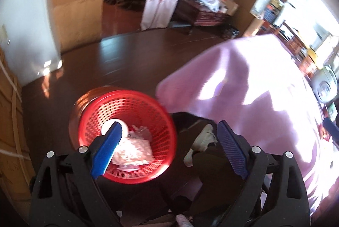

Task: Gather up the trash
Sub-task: 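Move both tools back over the table toward the remaining trash, then grasp the white tissue with yellow bits with the right gripper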

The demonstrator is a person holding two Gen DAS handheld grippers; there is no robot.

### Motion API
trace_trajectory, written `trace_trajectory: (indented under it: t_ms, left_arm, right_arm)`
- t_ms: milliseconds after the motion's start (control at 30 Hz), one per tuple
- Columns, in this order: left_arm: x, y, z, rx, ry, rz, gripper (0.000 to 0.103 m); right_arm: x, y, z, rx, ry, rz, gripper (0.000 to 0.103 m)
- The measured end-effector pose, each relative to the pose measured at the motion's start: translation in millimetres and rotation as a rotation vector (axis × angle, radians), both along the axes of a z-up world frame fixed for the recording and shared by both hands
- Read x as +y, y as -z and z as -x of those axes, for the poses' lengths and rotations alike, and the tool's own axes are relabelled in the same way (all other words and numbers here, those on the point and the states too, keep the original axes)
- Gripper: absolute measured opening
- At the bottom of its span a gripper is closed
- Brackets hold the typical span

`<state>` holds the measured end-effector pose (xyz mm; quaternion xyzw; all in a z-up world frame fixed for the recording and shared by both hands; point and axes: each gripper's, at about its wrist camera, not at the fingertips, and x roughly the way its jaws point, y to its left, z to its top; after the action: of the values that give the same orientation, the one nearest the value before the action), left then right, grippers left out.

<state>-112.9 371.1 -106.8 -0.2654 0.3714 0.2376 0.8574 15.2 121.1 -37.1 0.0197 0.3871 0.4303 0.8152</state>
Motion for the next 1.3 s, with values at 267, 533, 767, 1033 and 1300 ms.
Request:
trace_trajectory:
  t_ms: [267, 533, 767, 1033, 1300]
  left_arm:
    - [-71.1, -30.3, -33.2, -0.012, 0.167, -0.076, 0.09]
    - [-142.7, -55.5, -72.6, -0.025, 0.34, -0.133, 0.09]
    - [-213.3, -63.5, -111.4, -0.028, 0.485, -0.174, 0.092]
    - [-269.1, -50.7, -143.3, 0.029, 0.615, -0.223, 0.092]
    - [-288.3, -33.6, -158.0, 0.069, 0.652, -0.225, 0.092]
  right_arm:
    - [-103.8, -19.2, 1.9, -0.087, 0.201, -0.075, 0.082]
    - [-205.6, -23.8, -5.6, -0.123, 0.409, -0.138, 0.089]
    - [-290.7, -9.8, -16.2, -0.09, 0.581, -0.188, 0.089]
    - [-332.5, 12.5, -28.7, -0.055, 0.689, -0.164, 0.089]
    - [-316.2, 22.6, -41.7, -0.013, 0.626, -0.072, 0.083]
